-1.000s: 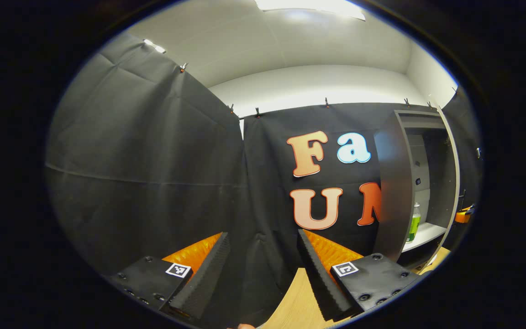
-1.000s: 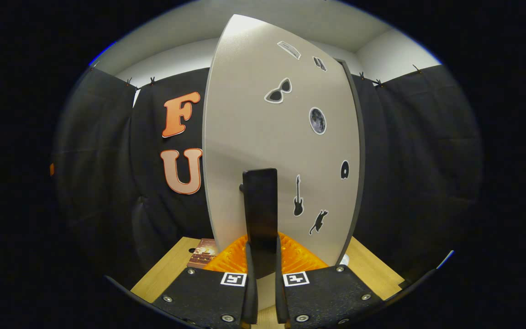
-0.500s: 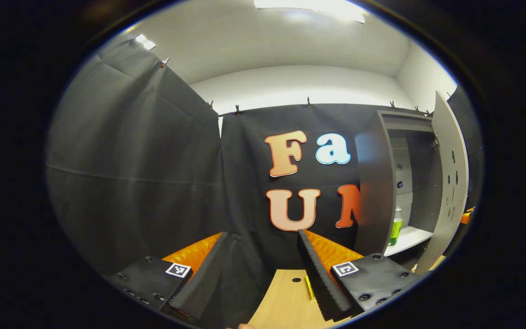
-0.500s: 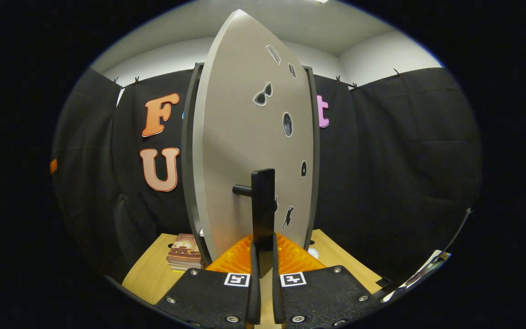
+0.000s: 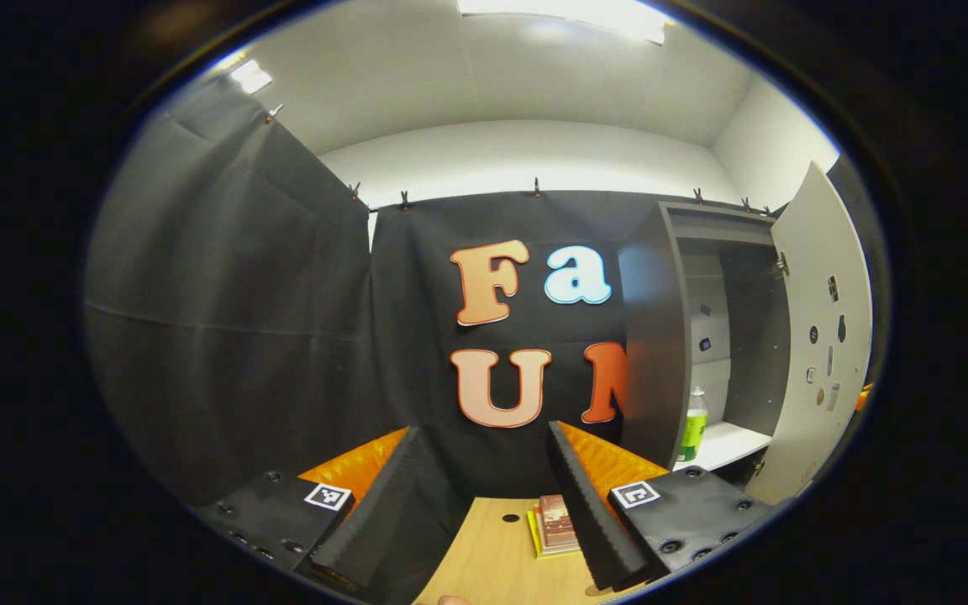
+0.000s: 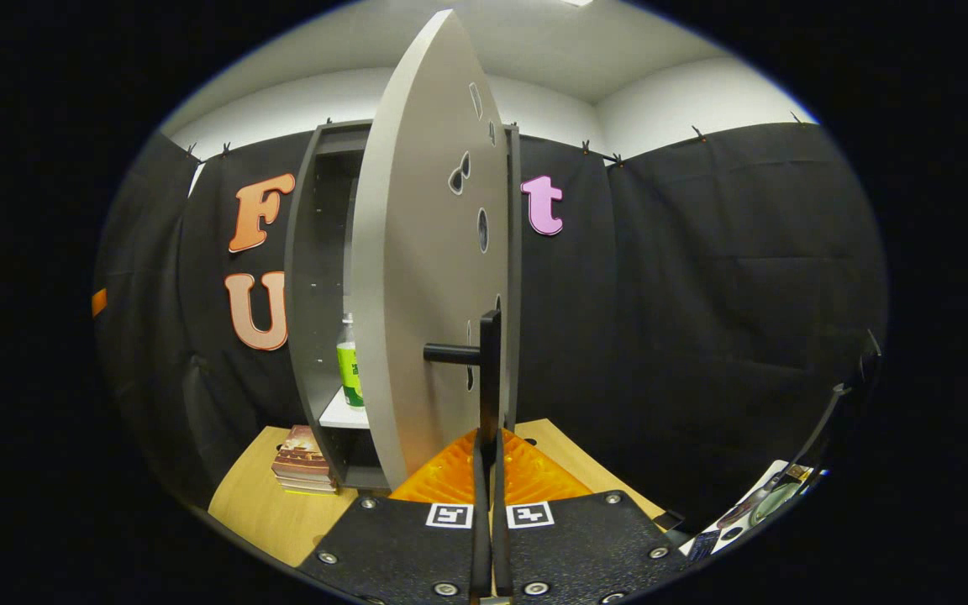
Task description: Open the cabinet door with the right hand, grasp the bottle in the cabinet with the left hand and place it on the coaster, then close the cabinet door with the right hand.
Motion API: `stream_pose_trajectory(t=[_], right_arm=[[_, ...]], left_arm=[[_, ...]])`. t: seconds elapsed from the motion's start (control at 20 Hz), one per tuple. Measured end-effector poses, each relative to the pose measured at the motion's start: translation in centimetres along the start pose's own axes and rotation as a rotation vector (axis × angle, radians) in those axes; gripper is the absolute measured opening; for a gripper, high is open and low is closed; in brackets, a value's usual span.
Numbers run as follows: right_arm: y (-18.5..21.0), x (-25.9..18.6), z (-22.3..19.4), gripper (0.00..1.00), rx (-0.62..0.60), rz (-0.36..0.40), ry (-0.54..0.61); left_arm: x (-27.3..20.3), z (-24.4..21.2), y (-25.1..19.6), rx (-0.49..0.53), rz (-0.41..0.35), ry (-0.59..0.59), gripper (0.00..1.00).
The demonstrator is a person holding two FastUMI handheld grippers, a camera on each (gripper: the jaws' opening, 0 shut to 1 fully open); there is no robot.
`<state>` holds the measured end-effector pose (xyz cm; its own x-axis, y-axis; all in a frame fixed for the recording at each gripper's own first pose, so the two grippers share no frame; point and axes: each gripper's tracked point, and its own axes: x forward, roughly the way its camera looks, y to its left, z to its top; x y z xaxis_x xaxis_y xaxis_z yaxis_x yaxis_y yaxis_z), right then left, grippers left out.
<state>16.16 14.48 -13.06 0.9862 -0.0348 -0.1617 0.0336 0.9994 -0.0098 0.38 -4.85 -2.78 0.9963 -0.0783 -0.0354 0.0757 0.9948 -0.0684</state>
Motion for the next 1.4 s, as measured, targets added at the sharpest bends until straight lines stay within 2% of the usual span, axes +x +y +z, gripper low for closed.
stream_pose_trajectory(t=[0.2,0.25,0.3,0.4,0.85,0.9,0.95,1.0,1.15,1.4], right_arm=[[-0.5,-0.1,-0.2,0.00,0.002,0.015,0.009],[-0.6,0.0,-0.2,0.00,0.003,0.023,0.010],[-0.8,-0.1,-0.2,0.00,0.006,0.032,0.011],[-0.9,0.0,-0.2,0.00,0.014,0.050,0.011],[-1.5,0.8,-0.1,0.00,0.012,0.145,-0.001],[-1.6,0.9,-0.1,0.00,0.004,0.161,-0.003],[-1.7,1.0,-0.1,0.05,-0.002,0.175,-0.005],[-1.8,1.1,-0.1,0.00,-0.003,0.189,-0.005],[-1.4,1.2,-0.1,0.00,-0.009,0.240,-0.008],[-1.4,1.7,1.2,0.07,-0.052,0.310,-0.072]], left_arm=[[-0.3,0.5,-3.5,-0.010,-0.018,-0.004,0.97],[-0.4,0.5,-4.4,-0.009,-0.022,-0.002,0.94],[-0.4,0.6,-5.3,-0.008,-0.026,0.000,0.97],[-0.5,0.5,-7.5,-0.008,-0.037,0.007,0.94],[0.9,-1.9,-21.2,-0.046,-0.139,0.053,0.95],[1.4,-2.2,-22.9,-0.052,-0.152,0.058,0.96],[1.7,-2.5,-24.5,-0.056,-0.163,0.056,0.95],[2.3,-2.6,-25.9,-0.057,-0.170,0.050,0.94],[4.6,-3.5,-30.7,-0.068,-0.213,0.031,0.94],[8.7,-6.7,-37.8,-0.063,-0.268,0.068,0.97]])
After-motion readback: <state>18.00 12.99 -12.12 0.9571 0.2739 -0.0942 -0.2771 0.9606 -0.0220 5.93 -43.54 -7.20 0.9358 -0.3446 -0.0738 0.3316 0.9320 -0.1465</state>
